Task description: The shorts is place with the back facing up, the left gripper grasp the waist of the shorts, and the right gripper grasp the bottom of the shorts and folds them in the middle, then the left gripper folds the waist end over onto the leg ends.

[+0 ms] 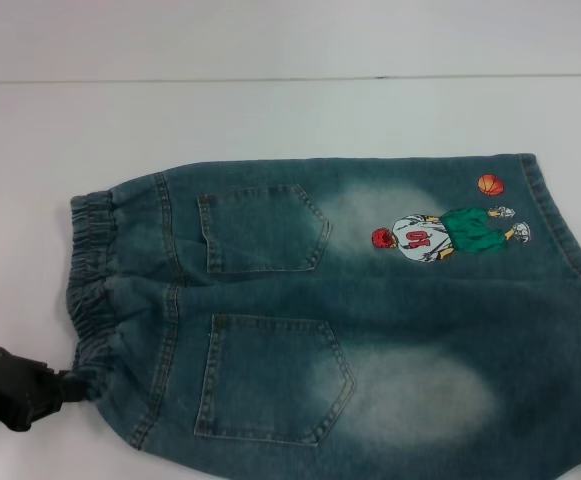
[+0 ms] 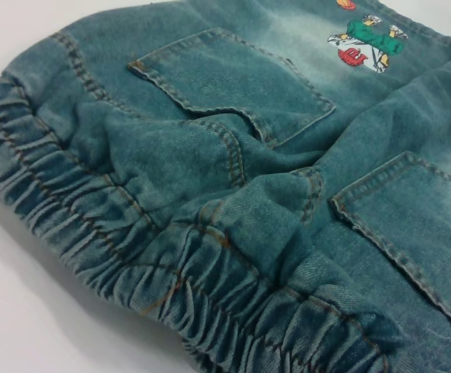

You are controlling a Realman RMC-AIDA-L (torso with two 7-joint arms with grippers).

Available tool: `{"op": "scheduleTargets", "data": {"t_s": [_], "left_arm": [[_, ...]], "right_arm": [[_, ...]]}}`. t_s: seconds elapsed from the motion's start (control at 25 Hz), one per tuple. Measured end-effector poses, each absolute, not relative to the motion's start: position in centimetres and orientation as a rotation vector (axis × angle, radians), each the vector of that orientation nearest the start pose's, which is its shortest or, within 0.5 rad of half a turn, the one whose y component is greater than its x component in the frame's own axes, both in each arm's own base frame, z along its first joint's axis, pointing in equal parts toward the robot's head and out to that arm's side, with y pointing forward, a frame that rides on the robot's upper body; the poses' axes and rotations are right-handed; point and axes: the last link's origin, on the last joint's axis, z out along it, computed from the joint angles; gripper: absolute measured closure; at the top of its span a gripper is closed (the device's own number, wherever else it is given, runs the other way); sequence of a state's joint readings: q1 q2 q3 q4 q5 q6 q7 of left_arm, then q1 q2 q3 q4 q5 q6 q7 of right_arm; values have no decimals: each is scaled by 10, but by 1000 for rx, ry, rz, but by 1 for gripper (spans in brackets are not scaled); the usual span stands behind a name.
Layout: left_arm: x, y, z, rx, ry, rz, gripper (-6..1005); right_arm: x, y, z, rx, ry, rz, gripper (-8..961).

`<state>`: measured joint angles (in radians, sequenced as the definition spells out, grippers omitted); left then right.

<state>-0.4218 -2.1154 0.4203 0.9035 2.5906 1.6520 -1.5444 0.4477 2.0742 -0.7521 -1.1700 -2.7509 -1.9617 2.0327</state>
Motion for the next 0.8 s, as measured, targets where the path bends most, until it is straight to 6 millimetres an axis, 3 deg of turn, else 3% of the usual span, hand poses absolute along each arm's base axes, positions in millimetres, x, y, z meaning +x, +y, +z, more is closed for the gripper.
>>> {"op": "scheduleTargets", "data": {"t_s": [0.24,0.8], "left_arm": [[-349,270,32,-2669,-1039,-97,920],[-349,272,28,-2685,-1025,-73,920]], "right_arm": [[309,265,67,-2710,1409,-473,348],[305,267,67,-2715,1402,-478,372]]}}
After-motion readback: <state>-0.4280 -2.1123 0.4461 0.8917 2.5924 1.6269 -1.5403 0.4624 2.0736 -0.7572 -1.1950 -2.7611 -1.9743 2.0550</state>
